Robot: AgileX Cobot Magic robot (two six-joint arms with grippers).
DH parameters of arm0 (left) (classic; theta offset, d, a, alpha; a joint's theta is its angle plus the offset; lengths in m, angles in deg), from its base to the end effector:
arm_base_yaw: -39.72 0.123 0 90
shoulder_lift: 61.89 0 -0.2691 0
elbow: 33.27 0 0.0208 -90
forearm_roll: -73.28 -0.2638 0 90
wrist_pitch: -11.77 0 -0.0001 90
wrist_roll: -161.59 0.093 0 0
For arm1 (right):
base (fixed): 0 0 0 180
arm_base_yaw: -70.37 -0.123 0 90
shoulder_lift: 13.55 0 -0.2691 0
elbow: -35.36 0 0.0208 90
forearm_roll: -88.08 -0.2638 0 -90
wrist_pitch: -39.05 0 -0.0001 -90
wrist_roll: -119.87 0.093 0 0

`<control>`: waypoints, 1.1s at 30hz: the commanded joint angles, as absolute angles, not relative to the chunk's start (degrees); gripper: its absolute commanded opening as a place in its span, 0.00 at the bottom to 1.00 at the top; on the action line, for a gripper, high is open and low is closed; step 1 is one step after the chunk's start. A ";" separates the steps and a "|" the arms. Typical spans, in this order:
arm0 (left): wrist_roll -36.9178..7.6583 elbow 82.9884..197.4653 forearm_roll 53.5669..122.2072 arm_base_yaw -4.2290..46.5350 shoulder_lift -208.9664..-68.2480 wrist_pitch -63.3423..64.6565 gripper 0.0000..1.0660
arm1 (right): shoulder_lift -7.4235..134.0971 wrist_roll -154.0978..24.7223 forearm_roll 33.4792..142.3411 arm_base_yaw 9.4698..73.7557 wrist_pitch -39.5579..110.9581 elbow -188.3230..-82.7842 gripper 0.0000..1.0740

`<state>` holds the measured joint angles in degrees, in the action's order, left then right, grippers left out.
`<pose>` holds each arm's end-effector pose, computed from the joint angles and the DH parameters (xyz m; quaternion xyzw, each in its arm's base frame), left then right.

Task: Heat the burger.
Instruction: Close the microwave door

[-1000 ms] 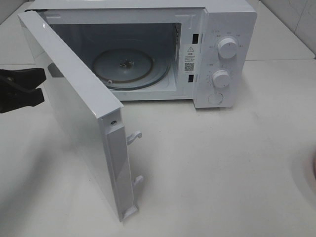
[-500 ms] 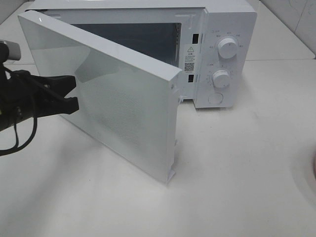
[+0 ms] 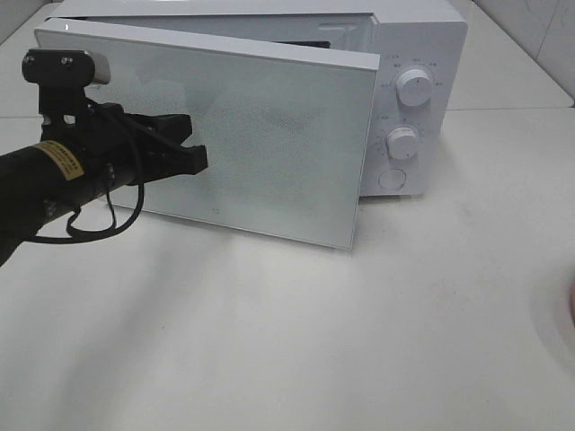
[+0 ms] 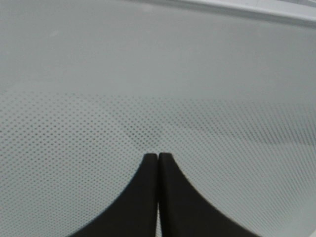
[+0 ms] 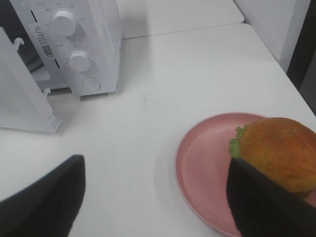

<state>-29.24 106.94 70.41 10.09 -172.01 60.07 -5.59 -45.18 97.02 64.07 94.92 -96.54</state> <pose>0.2885 -0.1681 0.1390 0.1509 0.7603 -0.2222 0.5914 0.0276 -0.0090 0.2908 0.0622 0.8238 0.0263 0.5628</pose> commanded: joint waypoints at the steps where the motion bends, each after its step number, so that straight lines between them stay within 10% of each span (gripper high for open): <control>1: -28.72 109.17 71.62 9.29 -172.98 58.81 0.00 | -7.02 -45.06 97.02 64.30 94.69 -96.31 0.71; 33: -26.83 138.45 76.66 4.42 -189.77 50.79 0.00 | -7.02 -45.12 97.02 64.30 94.69 -96.31 0.71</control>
<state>-27.58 136.04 68.69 2.59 -189.37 49.30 -5.59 -45.18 97.02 64.07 94.92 -96.54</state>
